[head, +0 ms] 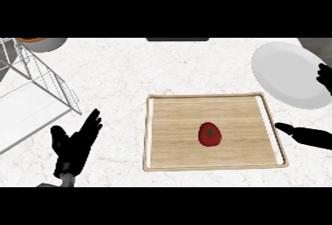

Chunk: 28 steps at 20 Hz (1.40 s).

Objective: Pick the tomato from the tray and place it in the plate

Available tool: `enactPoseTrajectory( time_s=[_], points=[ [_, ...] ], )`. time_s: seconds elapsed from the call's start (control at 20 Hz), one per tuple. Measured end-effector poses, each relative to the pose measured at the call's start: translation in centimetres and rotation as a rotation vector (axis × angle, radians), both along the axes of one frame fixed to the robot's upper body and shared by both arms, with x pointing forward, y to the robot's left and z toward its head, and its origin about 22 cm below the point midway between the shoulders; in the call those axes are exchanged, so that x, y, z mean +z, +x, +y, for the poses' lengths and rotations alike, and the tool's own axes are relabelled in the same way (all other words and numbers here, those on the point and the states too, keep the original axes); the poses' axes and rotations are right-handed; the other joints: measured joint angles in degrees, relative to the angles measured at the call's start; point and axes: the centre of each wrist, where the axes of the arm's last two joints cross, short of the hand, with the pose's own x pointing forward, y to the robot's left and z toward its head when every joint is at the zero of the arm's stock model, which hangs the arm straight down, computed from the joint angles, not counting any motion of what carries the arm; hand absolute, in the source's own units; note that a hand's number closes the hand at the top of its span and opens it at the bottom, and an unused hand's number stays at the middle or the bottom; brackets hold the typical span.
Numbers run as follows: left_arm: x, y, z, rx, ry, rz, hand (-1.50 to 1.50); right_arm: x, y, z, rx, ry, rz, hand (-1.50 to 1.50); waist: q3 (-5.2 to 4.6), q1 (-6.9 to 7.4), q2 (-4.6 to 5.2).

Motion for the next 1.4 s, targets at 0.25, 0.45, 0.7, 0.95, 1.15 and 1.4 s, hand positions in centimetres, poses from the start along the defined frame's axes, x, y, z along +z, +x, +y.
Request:
enactPoseTrajectory(
  time_s=[0.25,0.45,0.7,0.95,1.15,1.4],
  points=[
    [-0.2,0.2,-0.6,0.003,-0.001,-0.002,0.0,2.2,-0.9,1.2,0.099,-0.194,0.209,-1.5,0.0,0.13,-0.03],
    [-0.4,0.4,-0.8,-0.008,-0.005,-0.014,0.0,4.3,-1.1,3.6,0.132,-0.297,0.318,-1.5,0.08,0.46,-0.04],
    [0.1,0.9,-0.7,-0.008,-0.005,0.0,0.0,4.3,-1.2,7.5,0.134,-0.374,0.422,-1.5,0.07,0.79,0.08],
    [-0.3,0.6,-0.6,-0.011,-0.007,-0.006,0.0,3.3,-0.9,11.0,0.113,-0.425,0.468,-1.5,0.13,0.76,0.07],
    [0.0,0.3,-0.7,-0.016,-0.007,-0.004,0.0,2.1,-0.6,13.3,0.106,-0.446,0.527,-1.5,0.13,0.79,0.07],
    [0.1,-0.1,-0.6,-0.014,-0.006,-0.001,0.0,0.2,-0.3,15.7,0.141,-0.443,0.588,-1.5,0.1,0.68,0.12]
  ],
)
